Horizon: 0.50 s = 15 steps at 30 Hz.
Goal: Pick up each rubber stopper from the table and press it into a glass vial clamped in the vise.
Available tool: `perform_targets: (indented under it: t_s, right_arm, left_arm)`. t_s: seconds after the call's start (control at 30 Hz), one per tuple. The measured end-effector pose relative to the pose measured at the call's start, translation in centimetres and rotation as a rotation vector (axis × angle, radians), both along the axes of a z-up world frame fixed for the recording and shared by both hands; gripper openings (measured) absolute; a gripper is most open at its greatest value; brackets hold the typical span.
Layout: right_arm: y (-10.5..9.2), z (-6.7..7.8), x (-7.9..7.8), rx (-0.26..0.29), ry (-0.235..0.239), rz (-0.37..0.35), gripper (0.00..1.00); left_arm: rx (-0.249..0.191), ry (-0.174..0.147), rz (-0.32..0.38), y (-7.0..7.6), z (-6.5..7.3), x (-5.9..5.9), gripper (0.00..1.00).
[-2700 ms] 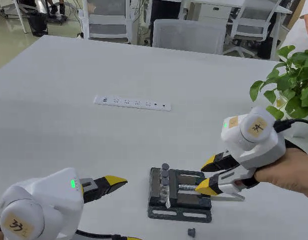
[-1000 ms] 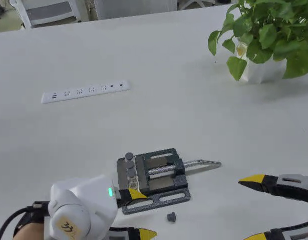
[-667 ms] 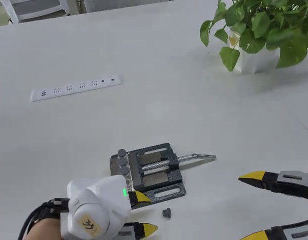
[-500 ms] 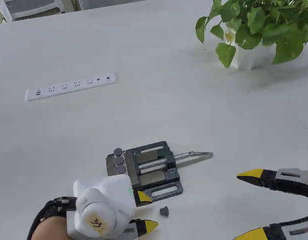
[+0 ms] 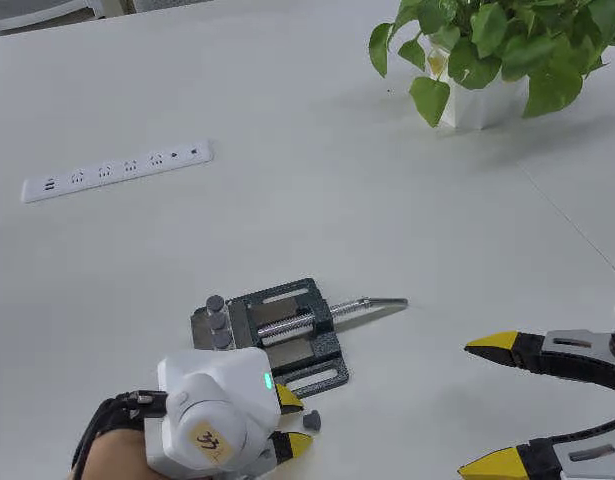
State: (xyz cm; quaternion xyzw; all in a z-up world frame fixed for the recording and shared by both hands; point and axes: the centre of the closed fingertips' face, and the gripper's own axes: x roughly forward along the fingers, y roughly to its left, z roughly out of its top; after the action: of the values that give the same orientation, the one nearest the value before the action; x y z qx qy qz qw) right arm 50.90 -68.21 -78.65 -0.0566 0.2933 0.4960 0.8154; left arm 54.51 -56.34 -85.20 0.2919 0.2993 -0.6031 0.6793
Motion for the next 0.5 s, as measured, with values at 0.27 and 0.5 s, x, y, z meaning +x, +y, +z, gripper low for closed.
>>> perform_targets:
  t_s: [0.27,0.5]
  right_arm:
    - [-0.28,-0.02,0.06,0.001,0.001,-0.009,0.68]
    - [-0.37,-0.03,0.06,-0.001,0.002,-0.011,0.67]
  left_arm:
    - [0.005,-0.004,-0.01,-0.36,0.01,-0.06,0.09]
    - [0.015,-0.001,-0.014,-0.25,-0.22,-0.07,0.07]
